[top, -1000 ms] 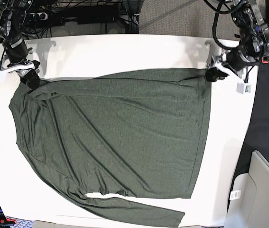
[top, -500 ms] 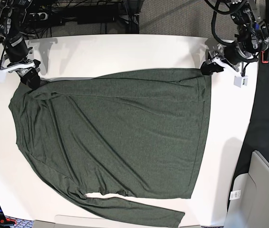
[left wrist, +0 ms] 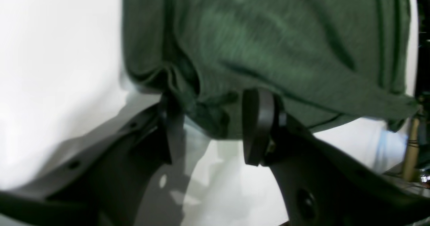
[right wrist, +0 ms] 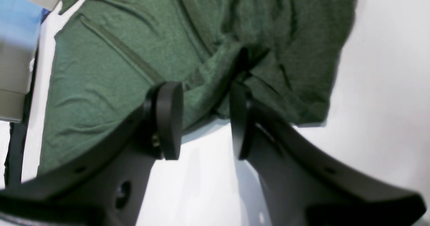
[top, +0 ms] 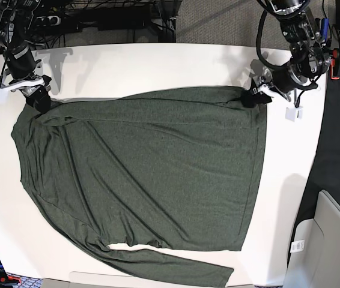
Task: Fold the T-shirt properly
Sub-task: 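Pull both grippers apart to stretch the shirt edge taut, then regrip the shirt edge with both grippers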
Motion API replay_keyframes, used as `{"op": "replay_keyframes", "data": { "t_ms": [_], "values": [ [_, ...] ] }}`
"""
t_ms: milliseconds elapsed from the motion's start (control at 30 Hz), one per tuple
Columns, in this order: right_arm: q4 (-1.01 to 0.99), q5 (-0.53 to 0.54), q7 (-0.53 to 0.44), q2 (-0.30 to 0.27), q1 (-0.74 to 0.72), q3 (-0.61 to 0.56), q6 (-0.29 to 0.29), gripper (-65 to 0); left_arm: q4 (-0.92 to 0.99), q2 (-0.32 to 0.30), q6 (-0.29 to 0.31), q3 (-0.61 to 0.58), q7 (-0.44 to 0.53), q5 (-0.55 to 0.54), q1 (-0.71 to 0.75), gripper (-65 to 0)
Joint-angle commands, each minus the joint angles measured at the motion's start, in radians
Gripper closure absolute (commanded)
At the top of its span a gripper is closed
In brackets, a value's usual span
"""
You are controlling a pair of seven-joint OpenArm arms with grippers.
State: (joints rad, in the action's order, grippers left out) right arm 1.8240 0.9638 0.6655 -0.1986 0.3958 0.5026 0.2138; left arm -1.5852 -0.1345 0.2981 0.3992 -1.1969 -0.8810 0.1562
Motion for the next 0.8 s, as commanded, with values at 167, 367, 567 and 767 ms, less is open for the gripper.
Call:
{"op": "replay_keyframes", "data": {
  "t_ms": [167, 367, 567, 767],
  "values": [
    [0.055, 0.011, -0.022, -0.011, 0.032, 0.037, 0.016, -24.0, 0.087, -0.007, -0.01, -0.004, -0.033, 0.052, -0.042, -7.5],
    [0.052, 0.01, -0.02, -0.011, 0.047, 0.049, 0.013, -24.0, 0.081, -0.018, -0.01, 0.005, -0.038, 0.052, -0.037, -0.1],
    [0.012, 0.011, -0.02, -0.002, 0.061, 0.049, 0.011, -24.3, 0.081, -0.046, -0.01, 0.007, -0.038, 0.049, -0.033, -0.1],
    [-0.06, 0.027, -0.02, 0.044, 0.053, 0.049, 0.011, -24.4, 0.079, -0.067, -0.01, 0.007, -0.038, 0.049, -0.013, -0.1]
  ]
}}
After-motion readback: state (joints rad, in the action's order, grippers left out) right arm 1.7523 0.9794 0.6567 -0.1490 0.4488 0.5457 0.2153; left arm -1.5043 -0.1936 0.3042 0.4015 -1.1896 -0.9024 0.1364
